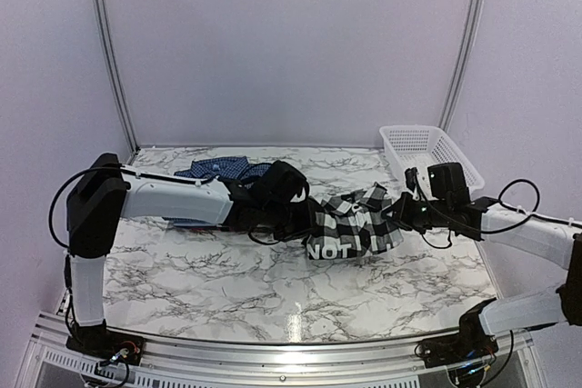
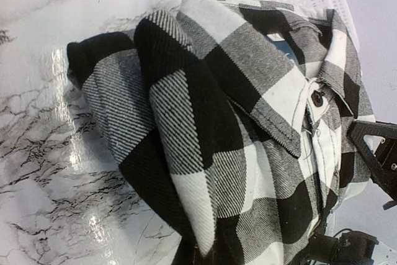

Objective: Fold and stack the long sleeve shirts
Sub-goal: Pick up the square-folded shirt from the center of the board, then place the square-folded shirt on the square-folded shirt.

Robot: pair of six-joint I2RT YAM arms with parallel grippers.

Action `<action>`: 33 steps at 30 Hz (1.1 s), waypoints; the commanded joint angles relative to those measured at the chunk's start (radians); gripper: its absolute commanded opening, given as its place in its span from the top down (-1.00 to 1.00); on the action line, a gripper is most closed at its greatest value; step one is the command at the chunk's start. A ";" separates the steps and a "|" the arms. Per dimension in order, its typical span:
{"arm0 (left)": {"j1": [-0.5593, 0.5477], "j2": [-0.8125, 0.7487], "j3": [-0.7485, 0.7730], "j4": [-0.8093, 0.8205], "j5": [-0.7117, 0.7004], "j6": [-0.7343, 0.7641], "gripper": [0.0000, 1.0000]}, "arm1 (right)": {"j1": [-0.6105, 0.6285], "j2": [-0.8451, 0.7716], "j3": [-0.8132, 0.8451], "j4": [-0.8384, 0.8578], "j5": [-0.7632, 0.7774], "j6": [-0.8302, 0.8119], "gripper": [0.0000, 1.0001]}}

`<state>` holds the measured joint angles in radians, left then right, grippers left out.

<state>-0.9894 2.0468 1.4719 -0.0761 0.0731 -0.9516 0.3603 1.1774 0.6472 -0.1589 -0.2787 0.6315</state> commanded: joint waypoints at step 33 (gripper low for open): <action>0.748 -0.496 -0.228 -0.283 0.155 0.360 1.00 | 0.485 1.043 1.270 0.134 0.199 0.165 1.00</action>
<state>-0.2806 1.5608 1.2625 -0.3466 0.1871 -0.6365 0.8310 2.1960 1.8412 -0.0444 -0.0624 0.7498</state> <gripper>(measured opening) 0.008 0.004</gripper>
